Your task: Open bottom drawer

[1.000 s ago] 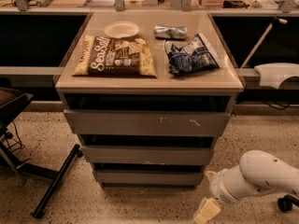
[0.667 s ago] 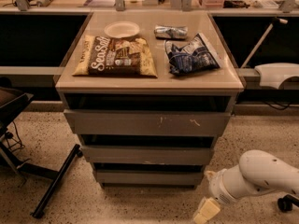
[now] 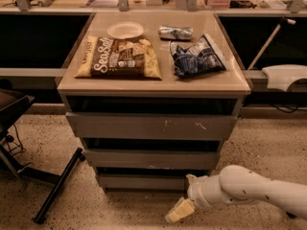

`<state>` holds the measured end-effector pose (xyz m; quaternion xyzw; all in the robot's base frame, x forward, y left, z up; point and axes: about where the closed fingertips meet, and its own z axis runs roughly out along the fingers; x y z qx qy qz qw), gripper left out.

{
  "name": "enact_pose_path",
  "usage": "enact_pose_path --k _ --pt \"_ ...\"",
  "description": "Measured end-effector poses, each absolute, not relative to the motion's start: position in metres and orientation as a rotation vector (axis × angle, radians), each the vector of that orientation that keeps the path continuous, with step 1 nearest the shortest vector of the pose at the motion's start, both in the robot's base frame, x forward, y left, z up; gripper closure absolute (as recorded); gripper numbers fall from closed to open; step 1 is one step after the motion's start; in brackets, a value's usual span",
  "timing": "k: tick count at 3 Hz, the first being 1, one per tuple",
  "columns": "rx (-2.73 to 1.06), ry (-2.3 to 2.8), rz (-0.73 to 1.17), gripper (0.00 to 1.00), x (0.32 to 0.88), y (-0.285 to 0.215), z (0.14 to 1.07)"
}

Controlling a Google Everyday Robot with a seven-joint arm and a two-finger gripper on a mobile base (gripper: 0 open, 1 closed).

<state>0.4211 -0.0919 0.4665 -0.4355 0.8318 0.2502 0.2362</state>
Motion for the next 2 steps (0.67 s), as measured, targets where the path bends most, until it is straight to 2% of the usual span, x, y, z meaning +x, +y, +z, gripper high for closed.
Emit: enact_pose_path --k 1,2 --pt "-1.072 2.227 0.663 0.0 0.449 -0.065 0.442" --pt "-1.017 2.211 0.598 0.0 0.466 -0.071 0.442"
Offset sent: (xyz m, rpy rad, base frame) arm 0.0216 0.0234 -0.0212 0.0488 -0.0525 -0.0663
